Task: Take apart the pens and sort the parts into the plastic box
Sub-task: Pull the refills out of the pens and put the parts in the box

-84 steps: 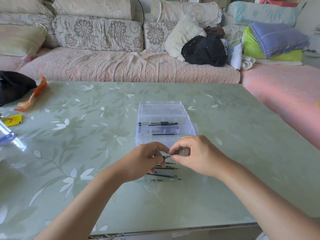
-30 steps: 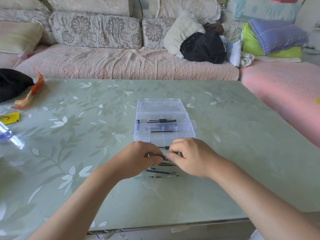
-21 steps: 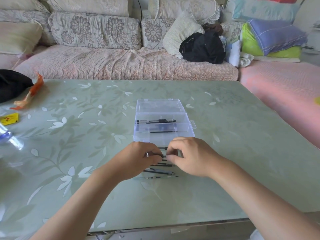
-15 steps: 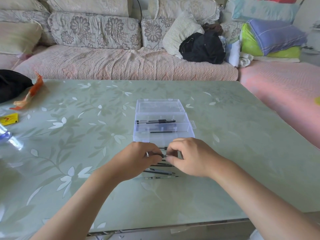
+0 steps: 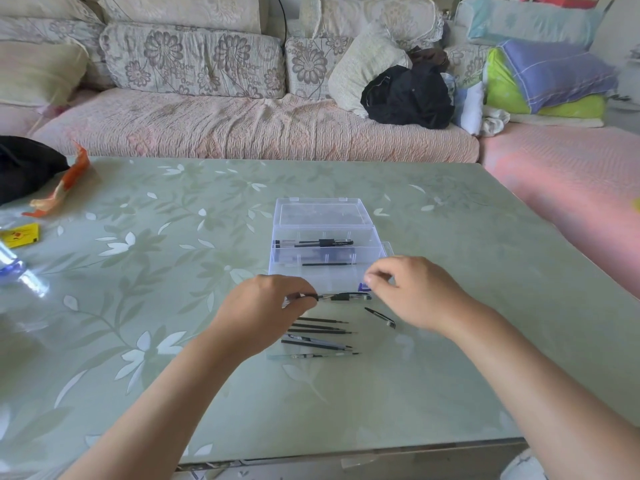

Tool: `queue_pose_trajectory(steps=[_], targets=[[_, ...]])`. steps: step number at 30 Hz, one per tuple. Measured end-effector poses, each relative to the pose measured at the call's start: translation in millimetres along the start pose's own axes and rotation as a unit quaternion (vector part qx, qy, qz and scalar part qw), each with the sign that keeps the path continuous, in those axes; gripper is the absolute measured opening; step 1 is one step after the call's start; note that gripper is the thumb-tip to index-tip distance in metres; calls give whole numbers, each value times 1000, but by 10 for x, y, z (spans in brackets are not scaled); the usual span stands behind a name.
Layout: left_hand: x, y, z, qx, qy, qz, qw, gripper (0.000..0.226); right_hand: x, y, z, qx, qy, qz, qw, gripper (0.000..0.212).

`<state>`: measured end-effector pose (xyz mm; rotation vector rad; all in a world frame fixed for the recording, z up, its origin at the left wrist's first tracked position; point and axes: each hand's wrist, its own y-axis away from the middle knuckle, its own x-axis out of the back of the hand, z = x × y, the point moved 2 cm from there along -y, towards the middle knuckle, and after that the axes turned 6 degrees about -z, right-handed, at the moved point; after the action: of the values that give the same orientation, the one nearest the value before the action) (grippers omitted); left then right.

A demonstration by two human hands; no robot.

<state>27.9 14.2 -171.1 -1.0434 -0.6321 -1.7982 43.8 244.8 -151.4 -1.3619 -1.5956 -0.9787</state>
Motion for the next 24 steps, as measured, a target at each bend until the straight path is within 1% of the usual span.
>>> queue_pose_trajectory(steps=[2,5,13,15,17,19,22,24], targets=[[8,4,5,2,-13,-3,1000,12,5,-3,92,-31,60,-13,998,20],[-16,-4,-3,1,-16,-16,1000,13,-41,8,149,-58,91,-40,993,16],[-81,-26,-21,-13,26,-44,999,15,-106,55,38,-24,100,-86,991,11],[-98,-23,-39,-15,33,-48,998,14,-122,47,19,-9,103,-85,991,10],[-112,-27,-52,-15,43,-51,998,13,-118,38,-11,11,78,-61,995,10],[-116,-34,-50,-20,48,-52,997,12,-107,34,-48,29,19,-44,998,7],[-106,-43,-47,-28,52,-47,997,12,-92,55,-104,47,-48,-52,996,1],[-104,-40,-48,-31,57,-44,997,12,-79,78,-136,56,-65,-62,994,5]])
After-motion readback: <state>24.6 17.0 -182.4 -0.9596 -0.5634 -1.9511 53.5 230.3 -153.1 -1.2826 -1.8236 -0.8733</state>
